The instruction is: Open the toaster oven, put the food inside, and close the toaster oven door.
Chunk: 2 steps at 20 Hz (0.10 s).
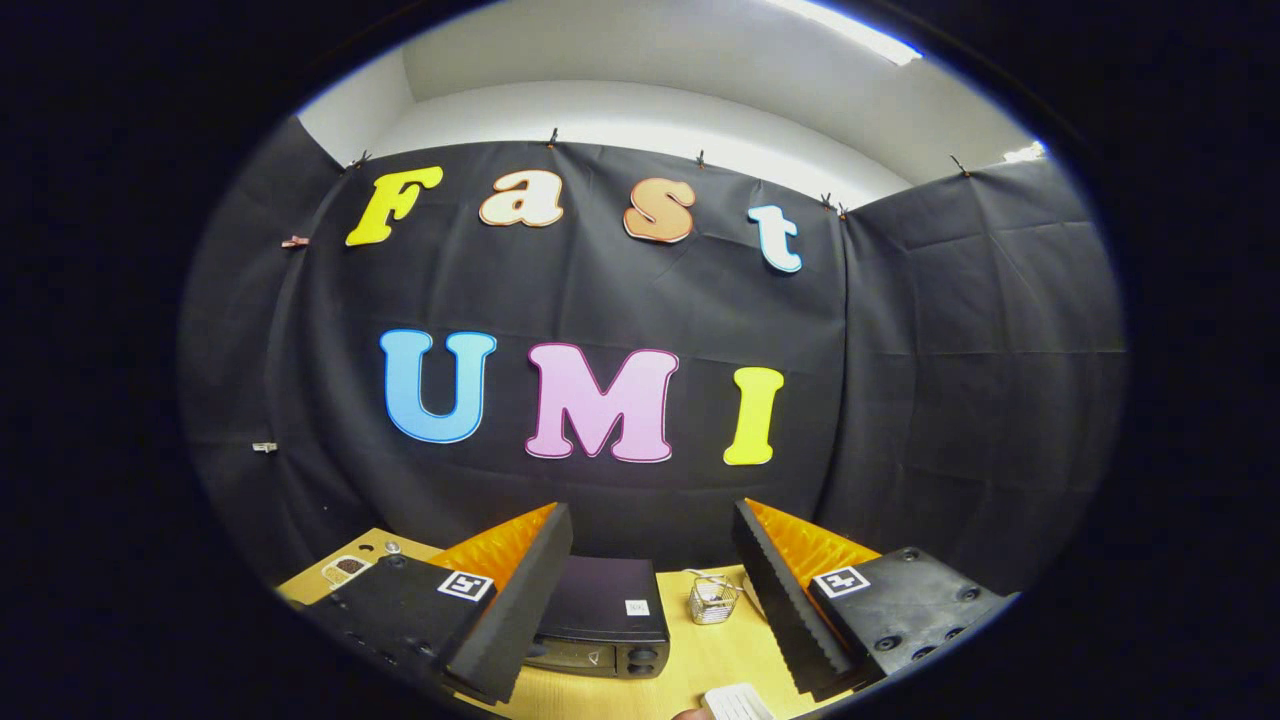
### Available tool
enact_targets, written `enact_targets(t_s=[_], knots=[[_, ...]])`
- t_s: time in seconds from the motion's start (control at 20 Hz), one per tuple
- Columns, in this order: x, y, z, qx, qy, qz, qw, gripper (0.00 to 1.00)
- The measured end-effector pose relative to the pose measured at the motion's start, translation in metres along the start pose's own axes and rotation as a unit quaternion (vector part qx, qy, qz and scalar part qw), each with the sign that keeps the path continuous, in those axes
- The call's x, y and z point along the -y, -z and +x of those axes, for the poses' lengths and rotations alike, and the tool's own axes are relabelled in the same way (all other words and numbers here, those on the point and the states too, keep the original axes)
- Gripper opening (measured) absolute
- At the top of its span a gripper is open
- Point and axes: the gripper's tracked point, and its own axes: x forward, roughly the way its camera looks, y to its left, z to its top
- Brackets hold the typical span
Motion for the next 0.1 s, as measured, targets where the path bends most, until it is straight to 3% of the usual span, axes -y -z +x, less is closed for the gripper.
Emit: enact_targets(t_s=[0.1], knots=[[0.0033,-0.0006,0.0014,-0.002,0.004,0.004,1.0,1.0]])
